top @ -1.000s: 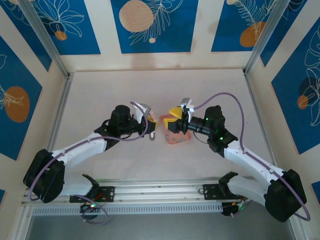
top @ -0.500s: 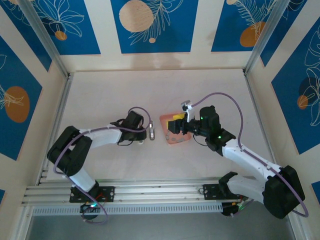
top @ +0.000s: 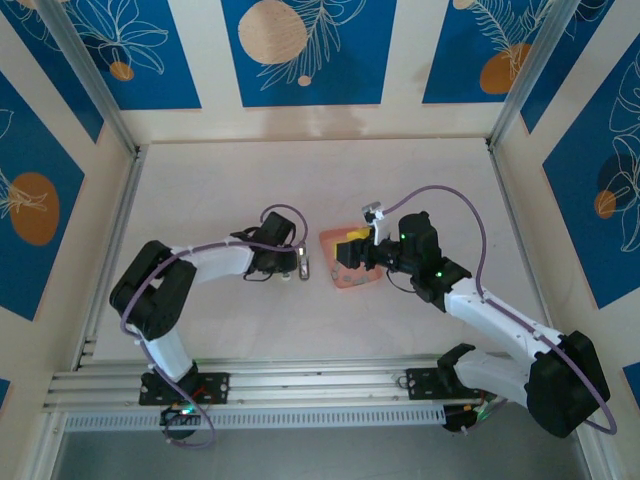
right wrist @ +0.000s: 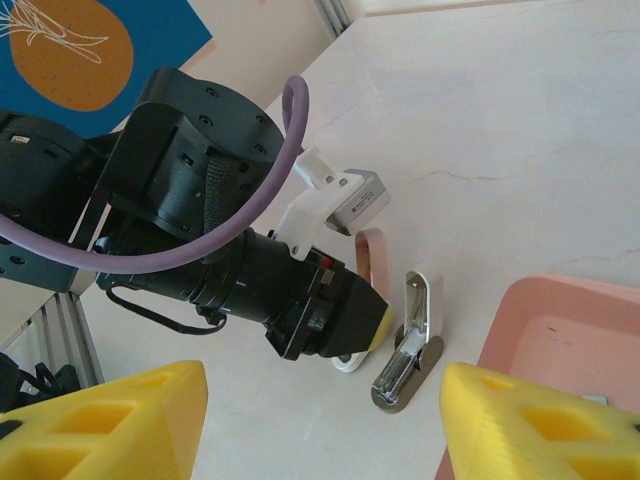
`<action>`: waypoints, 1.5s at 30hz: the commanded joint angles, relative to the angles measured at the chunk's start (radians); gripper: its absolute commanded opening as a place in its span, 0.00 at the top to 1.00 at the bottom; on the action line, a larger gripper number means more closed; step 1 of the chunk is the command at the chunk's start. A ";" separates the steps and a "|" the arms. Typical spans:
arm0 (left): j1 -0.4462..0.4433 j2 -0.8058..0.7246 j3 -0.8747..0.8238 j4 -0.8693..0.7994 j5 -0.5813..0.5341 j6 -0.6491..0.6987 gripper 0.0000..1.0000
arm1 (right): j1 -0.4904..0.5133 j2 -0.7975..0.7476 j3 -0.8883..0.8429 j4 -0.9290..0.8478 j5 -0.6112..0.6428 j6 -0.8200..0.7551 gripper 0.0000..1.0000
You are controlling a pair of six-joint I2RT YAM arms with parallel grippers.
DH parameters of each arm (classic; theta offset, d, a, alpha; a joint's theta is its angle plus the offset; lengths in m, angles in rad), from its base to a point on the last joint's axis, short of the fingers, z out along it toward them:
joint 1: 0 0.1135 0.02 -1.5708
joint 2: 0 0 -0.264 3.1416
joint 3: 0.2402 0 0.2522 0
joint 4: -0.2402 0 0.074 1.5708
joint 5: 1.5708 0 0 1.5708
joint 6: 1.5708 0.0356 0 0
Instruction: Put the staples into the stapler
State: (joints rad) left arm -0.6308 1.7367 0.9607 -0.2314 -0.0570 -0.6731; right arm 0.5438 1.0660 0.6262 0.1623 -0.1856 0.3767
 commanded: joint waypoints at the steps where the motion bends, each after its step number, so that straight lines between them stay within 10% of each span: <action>1: -0.005 -0.007 0.015 -0.105 -0.060 -0.018 0.75 | 0.002 -0.002 0.008 -0.022 0.009 -0.002 0.37; 29: -0.008 -0.123 -0.002 -0.172 -0.058 -0.043 0.46 | 0.005 0.054 0.073 -0.084 -0.034 0.002 0.35; 45: 0.004 -0.416 -0.112 -0.155 -0.092 0.005 0.19 | -0.030 0.241 0.454 -0.761 0.012 -0.030 0.51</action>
State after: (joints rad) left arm -0.6308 1.3502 0.9066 -0.4076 -0.1432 -0.6811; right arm 0.5331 1.2472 1.0096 -0.4042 -0.1822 0.3412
